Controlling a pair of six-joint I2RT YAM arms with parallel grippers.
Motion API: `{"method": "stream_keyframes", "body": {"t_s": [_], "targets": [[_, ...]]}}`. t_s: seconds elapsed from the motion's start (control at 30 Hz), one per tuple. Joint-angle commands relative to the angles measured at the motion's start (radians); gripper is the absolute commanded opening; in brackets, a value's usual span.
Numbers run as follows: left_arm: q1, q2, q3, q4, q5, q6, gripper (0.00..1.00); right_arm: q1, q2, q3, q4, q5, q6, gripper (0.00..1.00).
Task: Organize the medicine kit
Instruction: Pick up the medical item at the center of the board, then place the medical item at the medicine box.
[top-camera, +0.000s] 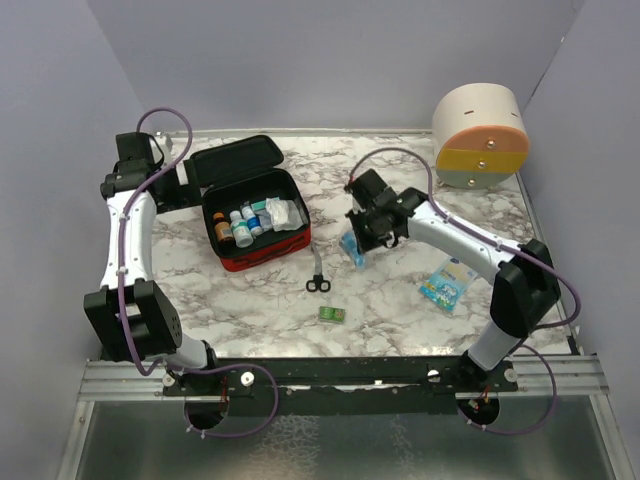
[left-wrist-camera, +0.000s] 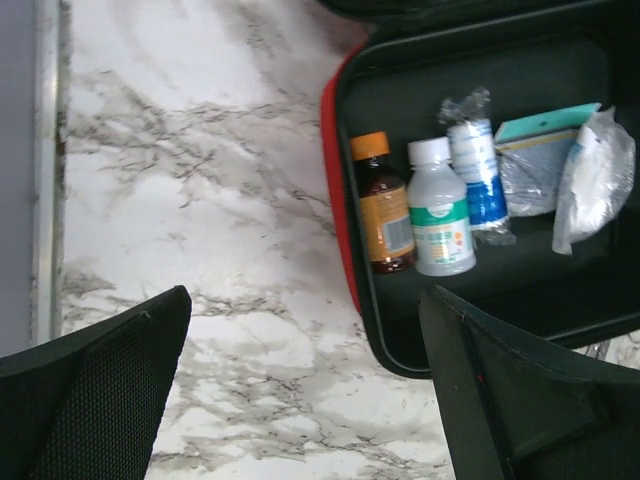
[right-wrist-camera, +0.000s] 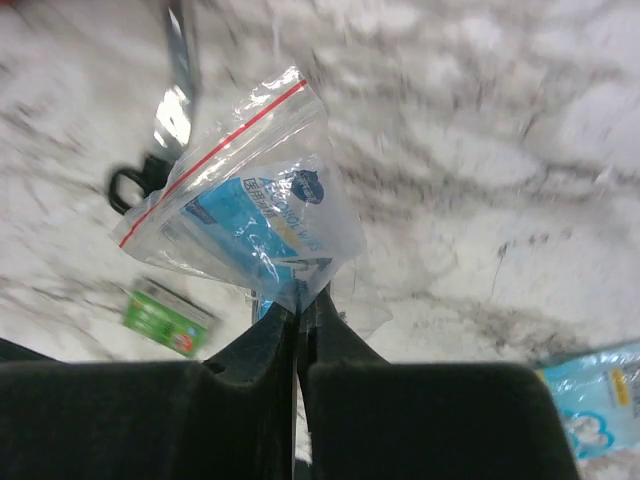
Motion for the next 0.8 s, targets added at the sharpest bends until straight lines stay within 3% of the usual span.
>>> {"method": "stream_keyframes", "body": {"t_s": [0.0,0.2,0.4,0.47,0.77], "targets": [[0.083,0.000,0.004,-0.010,-0.023,-0.038,0.99,0.008,0.074,0.274,-0.038,0.023,-0.079,0.01],[0.116,-0.013,-0.033,-0.013,-0.004,-0.034,0.99,0.008,0.340,0.697,-0.053,-0.059,-0.149,0.01],[0.118,-0.023,-0.043,-0.018,-0.008,-0.032,0.99,0.048,0.638,1.131,-0.089,-0.137,-0.060,0.01],[0.119,-0.027,-0.044,-0.019,-0.004,-0.039,0.99,0.056,0.672,1.158,-0.067,-0.167,-0.016,0.01],[0.119,-0.041,-0.095,-0.018,0.024,-0.055,0.99,0.083,0.654,0.979,0.098,-0.224,0.098,0.01]]}}
